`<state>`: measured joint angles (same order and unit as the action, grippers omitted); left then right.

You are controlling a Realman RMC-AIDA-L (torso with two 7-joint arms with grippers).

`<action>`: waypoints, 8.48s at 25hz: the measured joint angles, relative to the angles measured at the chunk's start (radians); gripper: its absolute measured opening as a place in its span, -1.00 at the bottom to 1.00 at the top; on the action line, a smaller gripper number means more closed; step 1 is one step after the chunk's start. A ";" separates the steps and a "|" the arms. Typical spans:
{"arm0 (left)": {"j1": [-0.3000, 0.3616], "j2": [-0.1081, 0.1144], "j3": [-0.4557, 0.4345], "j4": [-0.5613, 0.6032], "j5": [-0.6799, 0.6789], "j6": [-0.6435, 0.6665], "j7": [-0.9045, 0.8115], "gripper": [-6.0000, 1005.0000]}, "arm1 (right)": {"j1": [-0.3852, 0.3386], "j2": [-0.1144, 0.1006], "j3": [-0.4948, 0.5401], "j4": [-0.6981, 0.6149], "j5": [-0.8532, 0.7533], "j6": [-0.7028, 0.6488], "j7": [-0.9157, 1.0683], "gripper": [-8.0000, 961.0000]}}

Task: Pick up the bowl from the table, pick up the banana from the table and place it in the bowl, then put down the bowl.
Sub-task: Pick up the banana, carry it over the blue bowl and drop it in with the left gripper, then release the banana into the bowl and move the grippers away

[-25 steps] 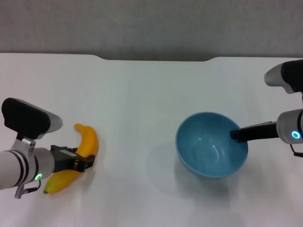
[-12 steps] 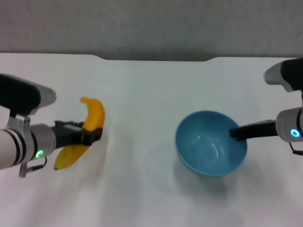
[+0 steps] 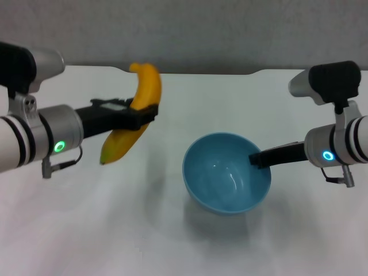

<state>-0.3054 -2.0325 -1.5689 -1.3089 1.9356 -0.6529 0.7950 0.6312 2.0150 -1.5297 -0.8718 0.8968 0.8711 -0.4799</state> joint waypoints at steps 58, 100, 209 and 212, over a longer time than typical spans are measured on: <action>-0.130 -0.011 0.159 0.482 -1.240 -0.131 0.773 0.03 | 0.122 0.001 -0.100 0.016 0.150 -0.095 0.004 -0.82; -0.117 -0.001 0.122 0.526 -1.324 -0.167 1.037 0.79 | 0.097 -0.009 -0.041 0.086 0.140 -0.078 -0.003 -0.79; 0.046 -0.004 -0.068 0.644 -1.479 -0.088 1.688 0.77 | 0.018 -0.001 -0.014 0.024 0.139 0.081 -0.169 0.32; 0.040 -0.002 -0.110 0.696 -1.479 -0.158 1.675 0.77 | -0.030 -0.002 -0.005 -0.035 0.139 0.081 -0.186 0.39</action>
<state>-0.2655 -2.0344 -1.6784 -0.6130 0.4570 -0.8106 2.4697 0.6017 2.0133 -1.5351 -0.9069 1.0355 0.9517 -0.6657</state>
